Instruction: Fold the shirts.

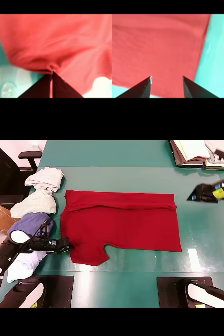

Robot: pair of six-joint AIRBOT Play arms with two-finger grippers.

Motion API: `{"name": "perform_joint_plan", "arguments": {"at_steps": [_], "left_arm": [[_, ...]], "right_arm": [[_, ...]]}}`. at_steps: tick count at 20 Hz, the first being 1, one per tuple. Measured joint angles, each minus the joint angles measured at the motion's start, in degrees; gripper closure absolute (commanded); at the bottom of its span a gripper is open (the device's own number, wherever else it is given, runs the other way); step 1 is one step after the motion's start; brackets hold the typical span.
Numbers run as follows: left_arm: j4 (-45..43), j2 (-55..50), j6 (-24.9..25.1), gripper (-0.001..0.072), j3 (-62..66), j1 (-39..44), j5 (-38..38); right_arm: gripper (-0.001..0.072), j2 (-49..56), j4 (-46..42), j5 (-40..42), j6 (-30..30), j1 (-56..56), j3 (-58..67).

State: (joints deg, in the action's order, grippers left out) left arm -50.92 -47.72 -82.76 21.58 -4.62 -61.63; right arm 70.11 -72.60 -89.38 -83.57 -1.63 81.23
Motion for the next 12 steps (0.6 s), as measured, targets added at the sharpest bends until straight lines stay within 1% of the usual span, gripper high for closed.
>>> {"name": "perform_joint_plan", "arguments": {"at_steps": [1,2,3,4,5,6,7,8,10,12], "left_arm": [[-0.11,0.0,0.26,0.0685,1.03,0.0,-0.76],[-0.17,0.0,0.66,0.0685,2.25,-0.02,-1.46],[-0.17,0.0,1.01,0.0684,3.43,-0.02,-2.12],[-0.24,0.0,1.29,0.0684,4.61,-0.02,-2.82],[-0.24,0.0,1.57,0.0685,5.7,-0.02,-3.19],[-0.28,0.0,1.7,0.0685,6.56,-0.02,-3.52],[-0.33,0.0,1.86,0.0684,7.23,-0.02,-3.72],[-0.28,0.0,1.9,0.0684,7.72,-0.02,-3.74],[-0.22,0.0,2.05,0.0684,8.31,-0.02,-3.78],[-0.15,0.0,2.08,0.0684,8.63,-0.02,-3.78]], "right_arm": [[0.0258,-1.38,-0.42,-0.02,0.04,-1.88,-3.8],[0.0204,-3.08,-0.94,-0.04,0.04,-4.28,-8.48],[0.0132,-4.74,-1.27,-0.02,0.07,-6.75,-13.27],[0.0138,-6.47,-1.6,0.02,0.15,-9.73,-18.73],[0.0157,-7.98,-1.73,0.13,0.2,-12.57,-23.91],[0.0242,-9.38,-1.64,0.68,0.5,-15.63,-29.38],[0.031,-10.49,-1.05,1.64,1.11,-18.23,-34.21],[0.0327,-11.37,0.09,2.51,1.79,-20.55,-38.58],[0.0328,-12.37,3.19,5.57,3.23,-23.98,-46.23],[0.0334,-12.04,6.34,8.87,4.17,-24.94,-50.75]]}}
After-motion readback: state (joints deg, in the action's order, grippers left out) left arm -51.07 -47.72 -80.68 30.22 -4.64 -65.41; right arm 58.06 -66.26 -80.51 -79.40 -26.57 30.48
